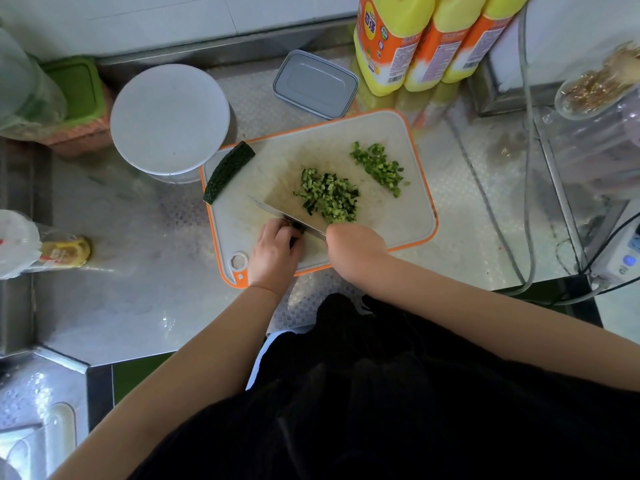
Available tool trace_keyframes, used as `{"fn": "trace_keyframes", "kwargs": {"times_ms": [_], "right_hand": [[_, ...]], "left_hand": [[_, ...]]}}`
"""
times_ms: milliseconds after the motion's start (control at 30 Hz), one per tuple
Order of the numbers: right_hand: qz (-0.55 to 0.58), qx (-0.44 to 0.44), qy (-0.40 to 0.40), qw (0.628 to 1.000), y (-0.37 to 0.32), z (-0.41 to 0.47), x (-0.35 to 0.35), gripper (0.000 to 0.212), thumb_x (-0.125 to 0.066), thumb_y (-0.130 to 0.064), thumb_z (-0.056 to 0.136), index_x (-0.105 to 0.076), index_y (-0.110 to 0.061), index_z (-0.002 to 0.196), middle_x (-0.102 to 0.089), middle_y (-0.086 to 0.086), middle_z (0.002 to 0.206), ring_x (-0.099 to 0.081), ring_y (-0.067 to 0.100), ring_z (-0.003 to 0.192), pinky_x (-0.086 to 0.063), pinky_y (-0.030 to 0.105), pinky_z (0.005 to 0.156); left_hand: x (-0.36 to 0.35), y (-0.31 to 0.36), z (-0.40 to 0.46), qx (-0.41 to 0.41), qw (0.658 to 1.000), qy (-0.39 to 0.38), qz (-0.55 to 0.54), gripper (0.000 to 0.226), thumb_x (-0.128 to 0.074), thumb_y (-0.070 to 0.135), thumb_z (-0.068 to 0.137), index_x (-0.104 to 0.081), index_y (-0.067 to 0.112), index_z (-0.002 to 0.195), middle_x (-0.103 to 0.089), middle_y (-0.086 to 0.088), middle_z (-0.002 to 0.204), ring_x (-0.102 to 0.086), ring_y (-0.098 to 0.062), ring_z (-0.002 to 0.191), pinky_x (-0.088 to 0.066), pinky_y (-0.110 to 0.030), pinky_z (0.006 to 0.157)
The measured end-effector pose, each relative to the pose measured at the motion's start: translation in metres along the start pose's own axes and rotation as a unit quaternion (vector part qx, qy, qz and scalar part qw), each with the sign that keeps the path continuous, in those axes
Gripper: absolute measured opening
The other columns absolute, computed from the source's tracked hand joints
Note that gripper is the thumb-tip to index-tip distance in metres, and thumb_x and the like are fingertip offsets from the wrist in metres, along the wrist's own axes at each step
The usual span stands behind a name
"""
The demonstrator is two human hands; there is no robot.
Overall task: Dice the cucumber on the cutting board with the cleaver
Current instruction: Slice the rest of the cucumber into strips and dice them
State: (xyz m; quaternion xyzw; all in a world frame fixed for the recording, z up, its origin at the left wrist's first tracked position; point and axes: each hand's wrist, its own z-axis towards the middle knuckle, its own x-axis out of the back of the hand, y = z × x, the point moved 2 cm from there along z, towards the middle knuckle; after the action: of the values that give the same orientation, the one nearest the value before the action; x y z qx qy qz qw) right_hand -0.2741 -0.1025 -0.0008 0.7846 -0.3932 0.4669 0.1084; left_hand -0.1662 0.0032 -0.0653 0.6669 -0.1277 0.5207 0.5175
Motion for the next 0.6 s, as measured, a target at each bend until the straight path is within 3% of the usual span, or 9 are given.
{"fn": "trace_keyframes", "kwargs": {"times_ms": [100,167,333,500,600], "right_hand": [[0.015,-0.006,-0.010,1.000,-0.002,0.002,-0.005,0.016,-0.049,0.007,0.085,-0.055,-0.007,0.087,-0.043,0.002,0.066,-0.049,0.024,0.065,-0.039,0.031,0.056],[0.040,-0.012,-0.014,0.999,0.002,0.004,-0.008,0.011,-0.049,-0.003,0.092,-0.058,-0.006,0.099,-0.053,0.006,0.077,-0.054,0.027,0.072,-0.042,0.033,0.060],[0.150,-0.040,-0.023,0.988,0.016,0.010,-0.005,0.031,-0.044,-0.029,0.099,-0.057,-0.001,0.101,-0.062,0.016,0.096,-0.059,0.034,0.092,-0.039,0.032,0.069],[0.105,-0.004,0.020,0.994,0.014,0.001,0.001,0.027,-0.042,-0.029,0.099,-0.056,-0.006,0.095,-0.050,0.005,0.075,-0.058,0.030,0.077,-0.038,0.031,0.061],[0.062,0.034,0.049,0.996,0.011,-0.005,0.000,0.021,-0.043,-0.025,0.100,-0.054,-0.008,0.094,-0.049,0.004,0.075,-0.054,0.027,0.070,-0.036,0.032,0.057]], "left_hand": [[-0.001,-0.001,0.000,0.005,1.000,0.003,-0.003,0.008,-0.072,0.006,0.080,-0.069,0.003,0.087,-0.060,-0.010,0.094,-0.056,-0.030,0.089,-0.051,-0.039,0.066],[0.000,-0.001,0.000,0.002,1.000,0.002,-0.003,0.008,-0.072,0.006,0.080,-0.069,0.003,0.087,-0.061,-0.010,0.095,-0.057,-0.030,0.089,-0.051,-0.039,0.066],[0.001,-0.001,-0.002,-0.017,1.000,0.010,0.004,0.006,-0.071,0.007,0.083,-0.067,0.004,0.087,-0.059,-0.011,0.096,-0.057,-0.030,0.089,-0.050,-0.037,0.066],[0.004,0.003,-0.007,-0.012,1.000,0.009,0.011,0.011,-0.067,0.014,0.087,-0.063,0.005,0.091,-0.056,-0.011,0.102,-0.053,-0.029,0.095,-0.045,-0.034,0.068],[0.005,0.001,-0.011,-0.009,1.000,0.007,0.029,0.011,-0.068,0.011,0.084,-0.064,0.003,0.091,-0.057,-0.012,0.100,-0.052,-0.030,0.093,-0.047,-0.036,0.068]]}}
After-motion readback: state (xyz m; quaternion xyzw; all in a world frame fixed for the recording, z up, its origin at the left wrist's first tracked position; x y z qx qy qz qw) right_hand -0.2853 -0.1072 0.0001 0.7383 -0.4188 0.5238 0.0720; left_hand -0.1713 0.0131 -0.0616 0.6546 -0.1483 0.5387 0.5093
